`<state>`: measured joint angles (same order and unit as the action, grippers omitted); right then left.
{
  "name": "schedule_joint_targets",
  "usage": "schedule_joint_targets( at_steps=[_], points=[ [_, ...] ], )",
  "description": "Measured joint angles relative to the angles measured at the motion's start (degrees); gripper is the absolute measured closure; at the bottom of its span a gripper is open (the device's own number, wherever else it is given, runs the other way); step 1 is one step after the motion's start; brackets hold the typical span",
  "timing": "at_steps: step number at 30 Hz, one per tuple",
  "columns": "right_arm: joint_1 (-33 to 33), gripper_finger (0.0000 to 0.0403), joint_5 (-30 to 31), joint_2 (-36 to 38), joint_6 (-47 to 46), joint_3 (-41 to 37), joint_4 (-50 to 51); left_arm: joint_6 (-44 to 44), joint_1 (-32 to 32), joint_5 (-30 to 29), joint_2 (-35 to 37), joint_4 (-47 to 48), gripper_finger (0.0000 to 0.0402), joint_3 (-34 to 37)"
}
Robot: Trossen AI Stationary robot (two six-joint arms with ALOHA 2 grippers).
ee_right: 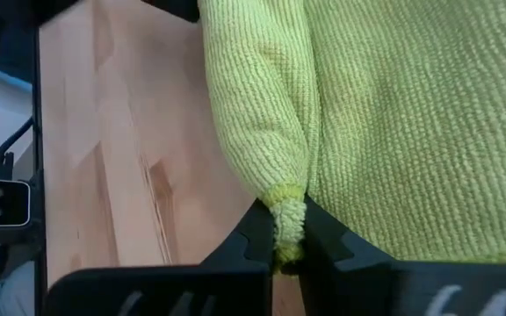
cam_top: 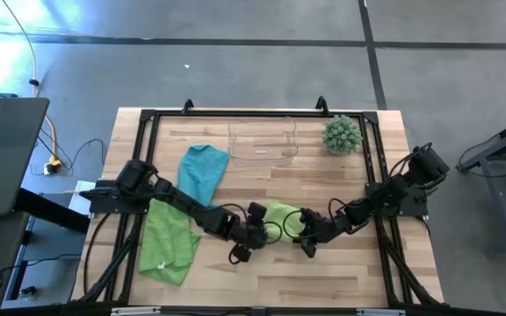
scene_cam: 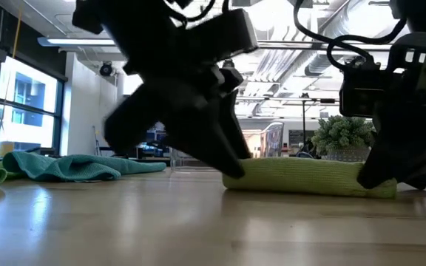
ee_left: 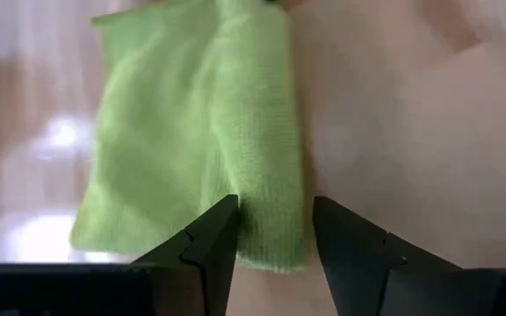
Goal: Roll microfiber towels into tight, uniform cylinder then place into a basket
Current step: Roll the light green microfiber cloth
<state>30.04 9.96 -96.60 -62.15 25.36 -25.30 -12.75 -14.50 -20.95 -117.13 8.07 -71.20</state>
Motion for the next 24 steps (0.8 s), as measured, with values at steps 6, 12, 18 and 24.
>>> schedule_joint_targets(
  at_steps=[6, 12, 18, 24],
  points=[
    [0.0, 0.0398, 0.0, 0.0, -0.1, 0.0, 0.0, 1.2, 1.1, -1.3, -1.8, -1.5, 0.0263, 0.0],
    [0.0, 0.0397, 0.0, 0.0, 0.9, -0.1, -0.6, 10.8, 3.3, 8.1, -2.1, -1.4, 0.0307, -0.1],
    [0.0, 0.0378, -2.1, 2.5, 6.0, -0.5, -0.6, 25.6, 6.3, 29.2, -2.0, -1.5, 0.0371, -0.3],
    [0.0, 0.0361, -2.1, 3.9, 16.4, -0.5, -0.3, 38.3, 8.6, 36.2, -2.2, -1.2, 0.0383, -0.2]
  ],
)
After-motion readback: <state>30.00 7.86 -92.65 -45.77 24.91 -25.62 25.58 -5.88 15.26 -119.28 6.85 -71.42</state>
